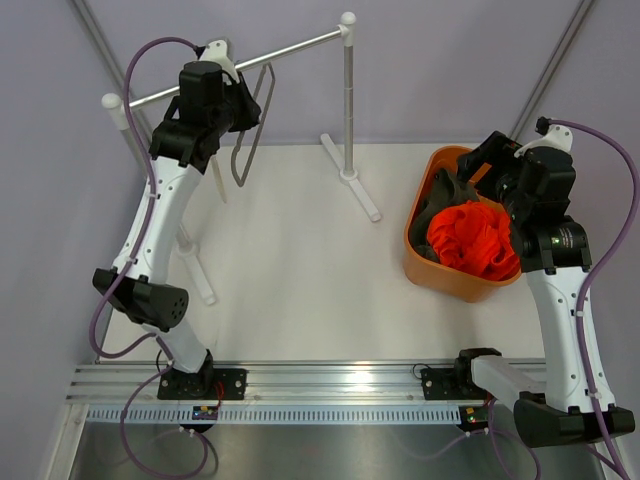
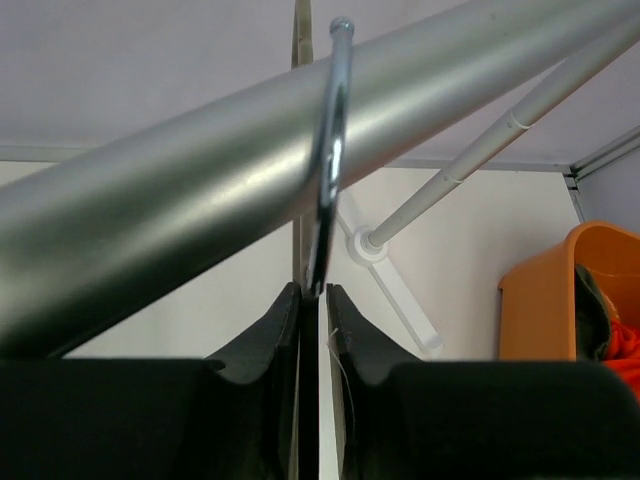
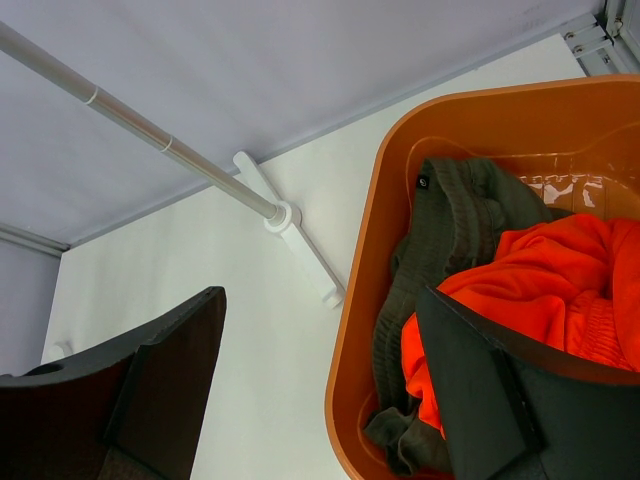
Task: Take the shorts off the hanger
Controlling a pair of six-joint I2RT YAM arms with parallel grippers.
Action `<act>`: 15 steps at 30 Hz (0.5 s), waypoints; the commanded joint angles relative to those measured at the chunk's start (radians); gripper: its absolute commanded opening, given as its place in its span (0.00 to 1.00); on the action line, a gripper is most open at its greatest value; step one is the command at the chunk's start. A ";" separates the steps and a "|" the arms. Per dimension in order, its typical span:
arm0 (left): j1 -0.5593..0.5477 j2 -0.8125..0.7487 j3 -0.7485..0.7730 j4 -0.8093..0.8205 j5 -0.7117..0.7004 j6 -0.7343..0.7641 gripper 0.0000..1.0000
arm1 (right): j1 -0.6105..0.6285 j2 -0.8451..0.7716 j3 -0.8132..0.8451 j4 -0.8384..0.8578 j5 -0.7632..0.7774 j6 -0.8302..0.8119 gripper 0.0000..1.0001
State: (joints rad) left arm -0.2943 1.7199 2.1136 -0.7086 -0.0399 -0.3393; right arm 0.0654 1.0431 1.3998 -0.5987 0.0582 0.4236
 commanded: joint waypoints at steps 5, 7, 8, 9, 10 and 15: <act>-0.014 -0.080 -0.020 0.047 0.006 0.026 0.25 | 0.005 -0.009 0.008 0.019 -0.023 -0.002 0.85; -0.022 -0.092 -0.020 0.046 0.012 0.026 0.29 | 0.005 -0.008 0.010 0.019 -0.026 -0.002 0.85; -0.026 -0.098 -0.021 0.043 0.014 0.026 0.30 | 0.005 -0.006 0.013 0.016 -0.031 -0.002 0.86; -0.028 -0.115 -0.026 0.040 0.014 0.028 0.32 | 0.005 -0.006 0.014 0.017 -0.031 -0.002 0.86; -0.035 -0.124 -0.030 0.040 0.014 0.029 0.34 | 0.005 -0.005 0.016 0.014 -0.032 -0.003 0.86; -0.055 -0.189 -0.055 0.014 -0.003 0.039 0.43 | 0.005 0.000 0.027 0.011 -0.035 -0.009 0.87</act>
State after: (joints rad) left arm -0.3382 1.6112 2.0666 -0.7174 -0.0376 -0.3172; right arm 0.0654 1.0439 1.3998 -0.5995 0.0555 0.4229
